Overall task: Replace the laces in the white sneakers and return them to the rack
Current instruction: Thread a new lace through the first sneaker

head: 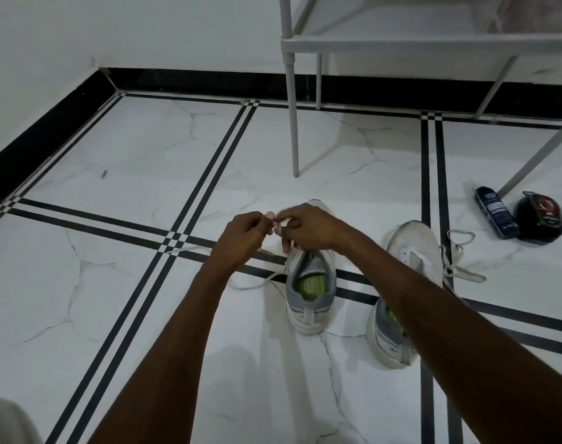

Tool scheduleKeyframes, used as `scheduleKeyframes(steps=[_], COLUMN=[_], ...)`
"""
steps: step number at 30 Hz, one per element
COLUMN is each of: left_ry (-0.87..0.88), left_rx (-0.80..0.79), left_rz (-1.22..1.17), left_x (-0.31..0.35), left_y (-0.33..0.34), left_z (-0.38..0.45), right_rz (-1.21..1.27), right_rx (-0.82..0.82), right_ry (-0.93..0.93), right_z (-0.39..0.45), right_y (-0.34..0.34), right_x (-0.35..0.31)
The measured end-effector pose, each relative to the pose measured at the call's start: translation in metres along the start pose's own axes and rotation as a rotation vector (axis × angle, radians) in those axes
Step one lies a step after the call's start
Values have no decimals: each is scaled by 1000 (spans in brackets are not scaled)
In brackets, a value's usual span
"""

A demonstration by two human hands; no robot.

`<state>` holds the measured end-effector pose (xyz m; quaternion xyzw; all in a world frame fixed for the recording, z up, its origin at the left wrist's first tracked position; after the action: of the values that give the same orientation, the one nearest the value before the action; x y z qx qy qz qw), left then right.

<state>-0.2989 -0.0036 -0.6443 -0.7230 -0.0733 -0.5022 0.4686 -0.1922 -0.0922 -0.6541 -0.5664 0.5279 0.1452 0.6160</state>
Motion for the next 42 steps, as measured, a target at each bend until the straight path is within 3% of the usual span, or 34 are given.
scheduleKeyframes(steps=[2, 4, 5, 6, 8, 10, 16, 24, 27, 32, 36, 42], left_ry=[-19, -41, -40, -31, -5, 20, 76, -291, -329, -261, -145, 56], left_rx=[-4, 10, 19, 23, 20, 26, 231, 212, 203, 250, 213, 117], left_rz=[-10, -22, -17, -4, 13, 25, -1, -567, -675, -591, -454, -277], left_x=[-1, -5, -7, -8, -5, -2, -5, -26, -22, -15, -2, 17], left_y=[0, -3, -5, -6, -3, 0, -18, -13, -2, -3, 14, 39], left_z=[0, -1, 0, 0, 1, 1, 8, 4, 2, 6, 4, -2], right_rz=[24, 93, 108, 119, 63, -14, -17, -42, 26, 53, -84, -225], right_rx=[243, 636, 706, 629, 298, 146, 256, 286, 289, 482, 326, 542], right_ry=[74, 174, 163, 134, 24, -56, -25, 9, 28, 127, 250, 77], right_z=[10, 9, 7, 8, 10, 5, 6, 6, -1, -32, -58, -68], right_y=[-12, -42, -50, -46, -20, -2, 2, 8, 4, -39, -28, -23], right_x=[18, 42, 45, 41, 22, 4, 13, 22, 21, 47, 66, 60])
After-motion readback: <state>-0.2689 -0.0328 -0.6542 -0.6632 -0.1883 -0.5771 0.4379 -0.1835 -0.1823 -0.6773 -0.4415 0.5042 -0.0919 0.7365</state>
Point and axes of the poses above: each hand's wrist, its own z-axis towards the middle knuckle, its own y-axis out of the palm, x = y × z, the point moved 8 cm from there along z, towards the middle knuckle, and after that the axes turned 12 degrees about x, right-handed, at the moved point
